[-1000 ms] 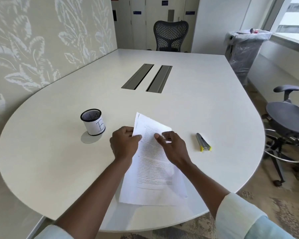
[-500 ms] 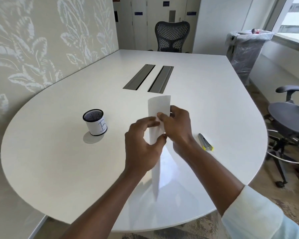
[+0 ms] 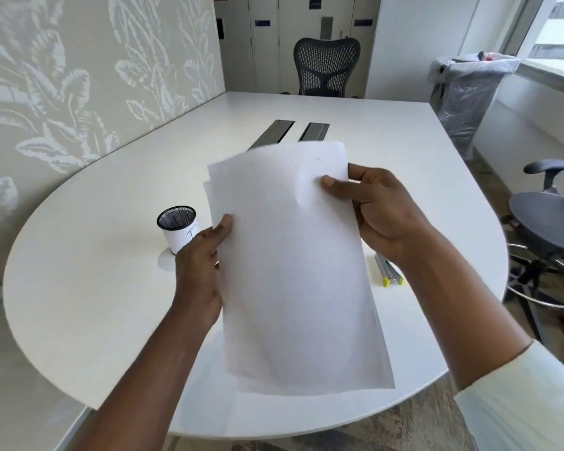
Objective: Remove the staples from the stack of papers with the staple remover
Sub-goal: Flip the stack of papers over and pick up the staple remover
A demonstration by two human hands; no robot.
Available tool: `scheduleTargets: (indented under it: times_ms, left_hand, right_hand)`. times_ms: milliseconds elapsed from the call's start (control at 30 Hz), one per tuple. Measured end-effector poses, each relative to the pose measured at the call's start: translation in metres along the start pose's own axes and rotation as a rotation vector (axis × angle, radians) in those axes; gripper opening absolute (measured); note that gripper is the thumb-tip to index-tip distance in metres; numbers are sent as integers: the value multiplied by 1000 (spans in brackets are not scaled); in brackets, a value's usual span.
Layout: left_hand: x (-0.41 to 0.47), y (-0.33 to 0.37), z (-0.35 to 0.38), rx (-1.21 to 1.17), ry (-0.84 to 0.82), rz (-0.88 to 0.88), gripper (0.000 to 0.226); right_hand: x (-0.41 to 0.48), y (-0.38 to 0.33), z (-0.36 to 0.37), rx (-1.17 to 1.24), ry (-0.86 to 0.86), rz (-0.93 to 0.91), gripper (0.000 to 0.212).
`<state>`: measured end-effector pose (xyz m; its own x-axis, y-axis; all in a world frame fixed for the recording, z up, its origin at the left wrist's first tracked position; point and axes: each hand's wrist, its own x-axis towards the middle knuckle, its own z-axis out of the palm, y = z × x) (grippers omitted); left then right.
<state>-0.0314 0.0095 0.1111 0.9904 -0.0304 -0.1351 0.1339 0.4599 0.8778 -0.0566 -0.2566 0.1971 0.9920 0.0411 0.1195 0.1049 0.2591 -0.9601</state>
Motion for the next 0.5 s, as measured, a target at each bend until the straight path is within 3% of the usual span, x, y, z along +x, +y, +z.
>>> scheduleTargets:
  times_ms: [33,167,300,433,500]
  left_hand:
    - [0,-3,-6,6,6,5,78]
    - [6,-32,-26,275,143,76,19]
    - [4,-69,-40,562,263,45,45]
    - [2,-91,-42,710,296,13,24]
    - [3,-96,-43,765,293,23,25]
  right_hand:
    - [2,10,-5,-35,14,18,23]
    - [9,64,-24,-194,97,134,18]
    - [11,131,-37,-380,269,260,8]
    - [9,172,-45,-514,378,319,12]
    - [9,181,-49,-566,403,309,12]
